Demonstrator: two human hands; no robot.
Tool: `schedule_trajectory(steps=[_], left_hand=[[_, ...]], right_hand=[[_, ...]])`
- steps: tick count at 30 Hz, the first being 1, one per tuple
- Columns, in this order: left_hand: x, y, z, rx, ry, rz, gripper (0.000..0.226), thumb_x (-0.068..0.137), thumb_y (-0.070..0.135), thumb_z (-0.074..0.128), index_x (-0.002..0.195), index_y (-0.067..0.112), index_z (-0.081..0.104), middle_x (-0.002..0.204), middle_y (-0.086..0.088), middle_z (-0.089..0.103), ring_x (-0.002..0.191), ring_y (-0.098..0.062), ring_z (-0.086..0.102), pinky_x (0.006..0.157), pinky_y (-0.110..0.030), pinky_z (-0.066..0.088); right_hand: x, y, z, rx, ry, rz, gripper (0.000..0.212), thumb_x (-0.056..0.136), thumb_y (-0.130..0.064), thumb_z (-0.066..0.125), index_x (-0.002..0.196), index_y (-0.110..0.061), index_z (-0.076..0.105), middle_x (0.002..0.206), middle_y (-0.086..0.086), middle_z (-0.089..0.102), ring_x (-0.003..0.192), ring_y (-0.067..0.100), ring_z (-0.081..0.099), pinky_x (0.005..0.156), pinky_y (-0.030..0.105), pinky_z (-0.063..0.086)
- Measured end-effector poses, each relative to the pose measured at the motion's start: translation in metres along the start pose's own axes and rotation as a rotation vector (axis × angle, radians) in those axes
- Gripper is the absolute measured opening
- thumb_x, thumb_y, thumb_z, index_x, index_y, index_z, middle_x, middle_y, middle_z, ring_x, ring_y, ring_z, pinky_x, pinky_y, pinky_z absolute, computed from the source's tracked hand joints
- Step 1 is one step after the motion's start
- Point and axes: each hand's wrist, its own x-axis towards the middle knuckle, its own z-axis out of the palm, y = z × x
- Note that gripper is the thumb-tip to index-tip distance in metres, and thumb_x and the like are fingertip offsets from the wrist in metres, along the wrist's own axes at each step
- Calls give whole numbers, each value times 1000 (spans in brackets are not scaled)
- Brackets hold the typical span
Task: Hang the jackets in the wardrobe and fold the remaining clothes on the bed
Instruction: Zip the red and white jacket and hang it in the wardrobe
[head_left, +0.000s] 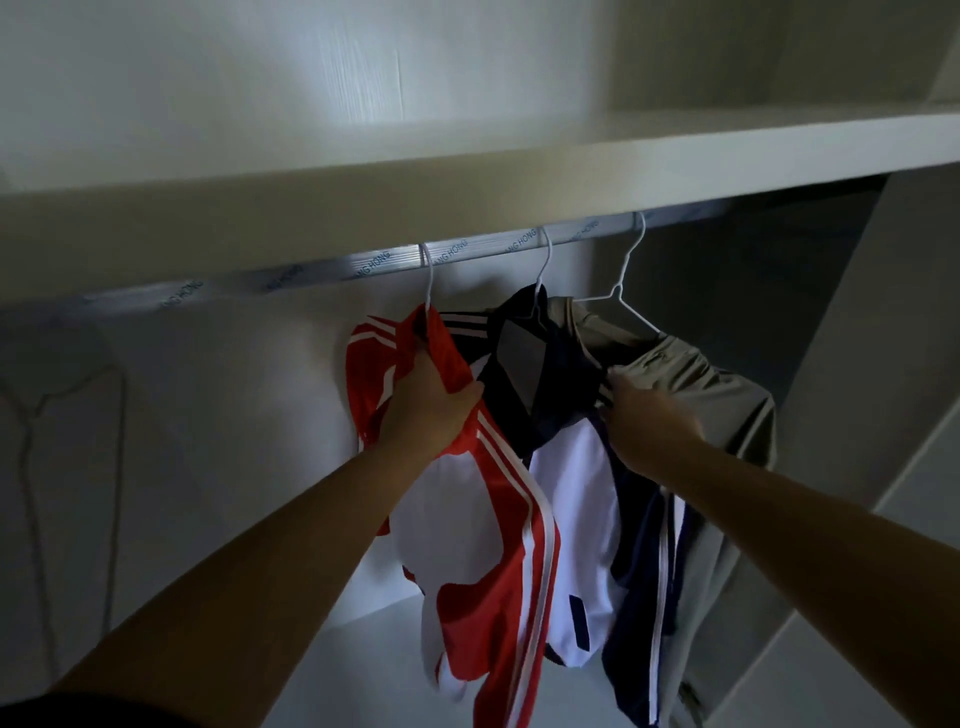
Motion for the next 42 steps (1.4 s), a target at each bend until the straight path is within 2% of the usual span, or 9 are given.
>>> schedule_trajectory(steps=[4, 9, 16, 21, 27, 29, 32, 38, 42], left_hand=[[2, 3, -4, 61, -40, -32, 56, 91, 20, 62, 140, 8, 37, 132, -12, 54, 117, -26, 53, 87, -24, 37], [-3, 5, -19, 124, -101, -69, 55, 91, 21, 62, 139, 9, 38, 129, -12, 55, 96, -15, 51, 78, -24, 39], [-44, 6, -21, 157, -61, -75, 93, 83, 34, 72, 151, 15, 11, 147, -13, 37, 127, -30, 45, 101, -43, 45], [-127, -8, 0, 148, -9, -33, 99, 81, 35, 73, 153, 24, 5, 156, -6, 22, 139, -27, 30, 109, -47, 37], [-245, 14, 43, 0, -88, -75, 77, 84, 28, 71, 147, 28, 26, 147, 0, 37, 130, -24, 44, 101, -45, 46], [-292, 27, 60, -22, -101, -58, 63, 83, 22, 71, 137, 26, 39, 139, 2, 46, 120, -19, 50, 96, -38, 49], [-365, 52, 92, -86, -188, -67, 43, 84, 14, 70, 123, 21, 52, 120, 3, 58, 103, -12, 56, 81, -20, 51], [-506, 125, 154, -194, -413, -10, 17, 90, 15, 62, 99, 30, 60, 101, 20, 64, 94, 9, 57, 67, -1, 43], [-589, 183, 204, -219, -664, 99, 14, 89, 19, 61, 88, 33, 62, 89, 26, 64, 88, 5, 59, 66, -2, 41]], right_hand=[[-9, -7, 19, 89, -15, -34, 28, 93, -9, 41, 120, -12, 46, 117, 16, 59, 108, 35, 59, 82, 38, 46], [-17, -25, 23, 177, -96, -19, 21, 95, -9, 40, 116, -11, 44, 109, 16, 61, 99, 34, 62, 70, 35, 43], [-66, -9, 20, 298, -207, -48, 51, 100, -26, 42, 147, -13, 25, 128, 11, 56, 103, 26, 61, 83, 35, 51], [-161, 27, 32, 580, -165, -13, 50, 99, -29, 47, 145, -16, 30, 129, 10, 55, 106, 23, 60, 88, 36, 51], [-268, 76, 35, 763, -228, 94, 45, 99, -29, 47, 142, -23, 36, 125, 3, 59, 100, 17, 62, 92, 43, 53], [-304, 97, 31, 788, -180, 130, 41, 99, -27, 47, 139, -23, 40, 125, -1, 58, 104, 14, 61, 93, 32, 52], [-361, 136, 19, 853, -135, 214, 36, 99, -29, 48, 134, -27, 42, 113, -16, 53, 86, -6, 57, 72, 3, 45], [-500, 247, -24, 978, -59, 404, 21, 98, -26, 46, 116, -35, 53, 109, -19, 61, 88, -2, 63, 76, 23, 56], [-602, 319, -59, 1052, 71, 593, 21, 96, -19, 47, 101, -36, 58, 103, -14, 66, 83, 2, 67, 76, 33, 56]])
